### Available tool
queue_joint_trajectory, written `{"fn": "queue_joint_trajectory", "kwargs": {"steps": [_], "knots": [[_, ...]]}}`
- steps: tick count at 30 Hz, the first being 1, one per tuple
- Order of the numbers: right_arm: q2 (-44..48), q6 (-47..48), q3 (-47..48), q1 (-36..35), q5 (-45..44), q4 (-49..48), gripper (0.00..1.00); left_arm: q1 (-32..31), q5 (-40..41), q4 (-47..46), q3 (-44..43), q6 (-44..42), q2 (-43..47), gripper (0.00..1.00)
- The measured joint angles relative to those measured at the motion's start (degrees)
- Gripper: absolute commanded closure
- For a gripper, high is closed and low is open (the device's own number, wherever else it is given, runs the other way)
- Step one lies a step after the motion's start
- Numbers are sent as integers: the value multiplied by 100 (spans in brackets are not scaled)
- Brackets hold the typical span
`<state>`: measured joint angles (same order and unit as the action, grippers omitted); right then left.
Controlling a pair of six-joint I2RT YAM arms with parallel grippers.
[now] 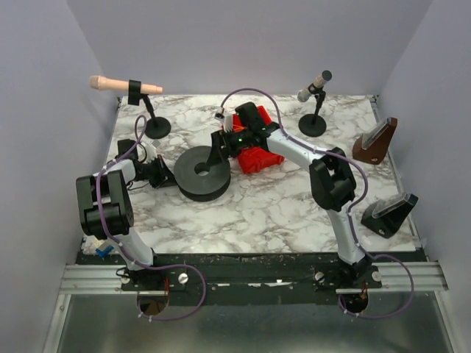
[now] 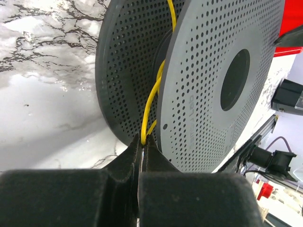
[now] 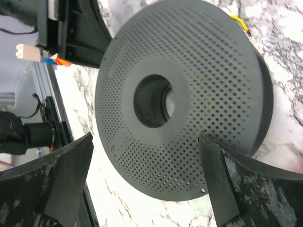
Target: Wrap the cables
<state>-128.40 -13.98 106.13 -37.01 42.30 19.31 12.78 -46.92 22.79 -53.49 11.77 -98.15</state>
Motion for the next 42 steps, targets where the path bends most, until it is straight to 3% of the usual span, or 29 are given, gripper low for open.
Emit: {"fn": "queue_joint_trajectory", "kwargs": {"steps": [4, 9, 13, 15, 20, 26, 37, 42], "knots": [[190, 999, 0, 9, 199, 127, 3, 9, 0, 0, -2, -4, 0, 100], [774, 3073, -7, -33, 549, 372, 6, -4, 0, 2, -2, -13, 0, 100], [850, 4865, 472, -166, 680, 1113, 16, -4, 0, 4, -2, -17, 0, 100], [638, 5322, 896, -284, 546, 1438, 11, -4, 0, 4, -2, -17, 0, 100], [-142, 5080, 1766, -481, -446, 1281, 0, -7, 2, 4, 2, -17, 31, 100], [-789, 4780, 2184, -529, -1550, 968, 0, -31, 2, 2, 7, -15, 127, 100], [-1596, 4544, 3062, -551, -2006, 1261, 0, -68, 2, 4, 17, -15, 129, 100], [-1497, 4347, 2905, -553, -2135, 1574, 8, -240, 31, 17, 17, -24, 125, 86]]}}
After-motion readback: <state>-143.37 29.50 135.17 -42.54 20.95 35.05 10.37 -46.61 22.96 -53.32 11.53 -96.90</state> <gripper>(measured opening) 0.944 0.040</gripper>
